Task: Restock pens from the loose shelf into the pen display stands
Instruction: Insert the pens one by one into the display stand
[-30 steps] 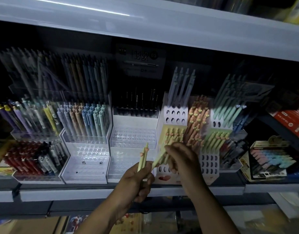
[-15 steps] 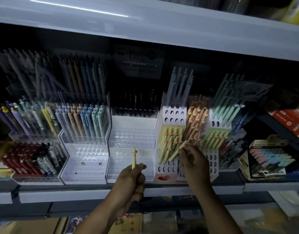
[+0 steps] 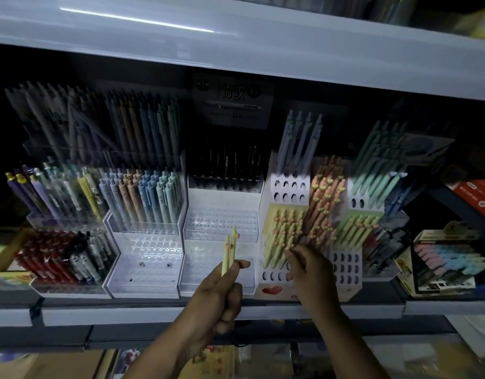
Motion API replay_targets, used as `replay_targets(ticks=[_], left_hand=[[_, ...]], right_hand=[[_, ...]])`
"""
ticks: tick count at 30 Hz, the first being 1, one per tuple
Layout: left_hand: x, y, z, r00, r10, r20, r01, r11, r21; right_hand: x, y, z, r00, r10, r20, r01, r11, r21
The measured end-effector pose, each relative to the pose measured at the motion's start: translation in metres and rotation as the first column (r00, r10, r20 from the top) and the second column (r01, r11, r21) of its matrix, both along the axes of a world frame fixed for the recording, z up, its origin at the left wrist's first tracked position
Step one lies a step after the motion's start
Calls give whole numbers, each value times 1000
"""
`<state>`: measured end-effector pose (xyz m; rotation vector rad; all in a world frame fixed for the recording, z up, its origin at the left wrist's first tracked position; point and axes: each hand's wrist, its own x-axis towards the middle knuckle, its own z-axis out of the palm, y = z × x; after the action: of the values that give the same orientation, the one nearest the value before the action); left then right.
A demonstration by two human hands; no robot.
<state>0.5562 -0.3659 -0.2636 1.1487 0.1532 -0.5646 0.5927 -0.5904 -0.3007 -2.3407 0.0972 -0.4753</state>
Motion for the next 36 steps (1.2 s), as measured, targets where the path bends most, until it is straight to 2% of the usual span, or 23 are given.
replay_targets(ticks=[5, 10, 15, 19, 21, 25, 28, 33, 36], left_hand=[[3, -4, -2, 999, 42, -34, -43, 999, -25], [9, -4, -6, 997, 71, 33, -71, 997, 2], [10, -2, -8, 996, 12, 92, -12, 1000, 1], [11, -2, -5, 990, -19, 141, 21, 1000, -9], [11, -3, -4, 987, -23, 159, 24, 1000, -9], [11, -6, -3, 981, -37, 190, 32, 999, 26], [8, -9, -3, 971, -69, 229, 53, 996, 74], [4, -11, -3, 968, -117, 220, 95, 989, 111], [4, -10, -4, 987, -69, 147, 51, 991, 126]], right_hand=[[0, 0, -3, 1000, -29, -6, 29, 999, -24], [-1, 5, 0, 997, -71, -10, 71, 997, 27], [-8, 9, 7, 995, -80, -66, 86, 993, 85], [-16, 13, 14, 985, -139, -103, 158, 964, 212], [-18, 14, 22, 989, -75, -127, 110, 950, 291], [-25, 30, 51, 968, 228, -105, -140, 838, 527], [-27, 42, 63, 947, 314, -65, -211, 764, 610], [-25, 45, 63, 962, 271, -24, -192, 738, 647], [-24, 30, 63, 988, 153, 34, -129, 673, 728]])
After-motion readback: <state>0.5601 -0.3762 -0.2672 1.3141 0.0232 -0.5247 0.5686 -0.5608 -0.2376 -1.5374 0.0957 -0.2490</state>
